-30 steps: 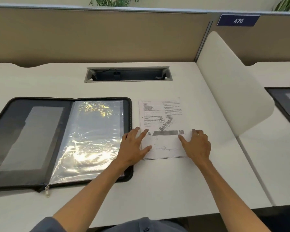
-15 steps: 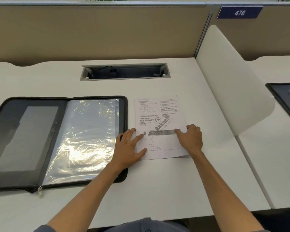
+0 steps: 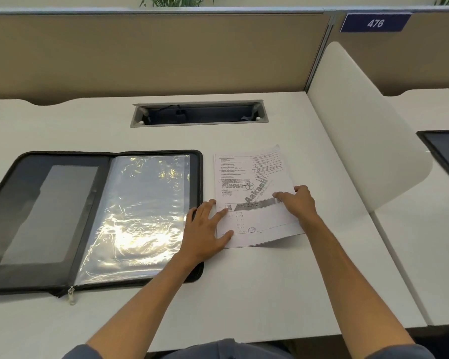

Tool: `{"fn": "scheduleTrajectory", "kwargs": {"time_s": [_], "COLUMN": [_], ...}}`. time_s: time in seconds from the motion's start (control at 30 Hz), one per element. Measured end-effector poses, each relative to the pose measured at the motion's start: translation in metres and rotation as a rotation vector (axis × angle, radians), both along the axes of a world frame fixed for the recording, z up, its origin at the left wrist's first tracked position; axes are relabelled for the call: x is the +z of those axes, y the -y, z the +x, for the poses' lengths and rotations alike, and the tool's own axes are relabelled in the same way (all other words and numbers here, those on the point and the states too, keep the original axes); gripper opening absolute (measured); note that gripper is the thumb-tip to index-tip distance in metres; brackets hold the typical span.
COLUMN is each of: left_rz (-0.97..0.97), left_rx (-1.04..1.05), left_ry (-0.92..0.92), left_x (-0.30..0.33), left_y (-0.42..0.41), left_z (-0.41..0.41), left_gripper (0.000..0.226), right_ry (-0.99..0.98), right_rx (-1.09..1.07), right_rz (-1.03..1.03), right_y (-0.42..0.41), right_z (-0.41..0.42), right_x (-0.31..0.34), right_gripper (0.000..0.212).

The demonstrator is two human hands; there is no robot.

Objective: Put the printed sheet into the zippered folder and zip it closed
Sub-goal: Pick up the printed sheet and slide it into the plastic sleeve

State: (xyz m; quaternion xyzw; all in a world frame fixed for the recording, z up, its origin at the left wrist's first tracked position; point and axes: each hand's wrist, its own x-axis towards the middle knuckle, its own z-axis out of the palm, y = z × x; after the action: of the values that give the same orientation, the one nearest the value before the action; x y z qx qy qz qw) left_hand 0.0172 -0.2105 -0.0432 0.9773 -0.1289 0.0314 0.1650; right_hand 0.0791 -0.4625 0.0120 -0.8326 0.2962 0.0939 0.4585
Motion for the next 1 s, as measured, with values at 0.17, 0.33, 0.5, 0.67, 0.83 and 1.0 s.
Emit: {"fn": "scheduleTrajectory", "kwargs": {"time_s": [0.17,0.33,0.5,0.67,0.83,1.0], "left_rz": [0.027,0.023,-0.018,-0.588,-1.278,-1.370], "left_rx": [-0.005,-0.010,0.024,0.363,0.363,0.138], "left_ry": [-0.010,0.005,-0.079,-0.232,-0.730,-0.621], "left_x": [-0.001,-0.004,-0.002,0.042,0.084,0.106], "left_y": [0.001,0.000,0.001,0.006,0.002,0.008], "left_z": [0.001,-0.001,0.004,0.048,0.091,0.103], "left_gripper": [0.064,0.064,0.077,0.100,0.076,0.035], "right_ry": [0.040,0.034,0.111,0.271,0.417,0.592], "right_rx": [-0.038,0.001,0.051,0.050,0.070,0.126], "right_rz": [0.134,0.170,0.224,0.405,0.530,0.548], "right_y": [0.006,0.013,0.012,0.013,0.016,0.018], "right_z": [0.009,0.014,0.010,0.001,-0.004,-0.005], "right_x": [0.001,-0.001,0.000,0.010,0.032,0.055], "right_gripper": [0.028,0.039,0.034,0.018,0.022,0.021]}}
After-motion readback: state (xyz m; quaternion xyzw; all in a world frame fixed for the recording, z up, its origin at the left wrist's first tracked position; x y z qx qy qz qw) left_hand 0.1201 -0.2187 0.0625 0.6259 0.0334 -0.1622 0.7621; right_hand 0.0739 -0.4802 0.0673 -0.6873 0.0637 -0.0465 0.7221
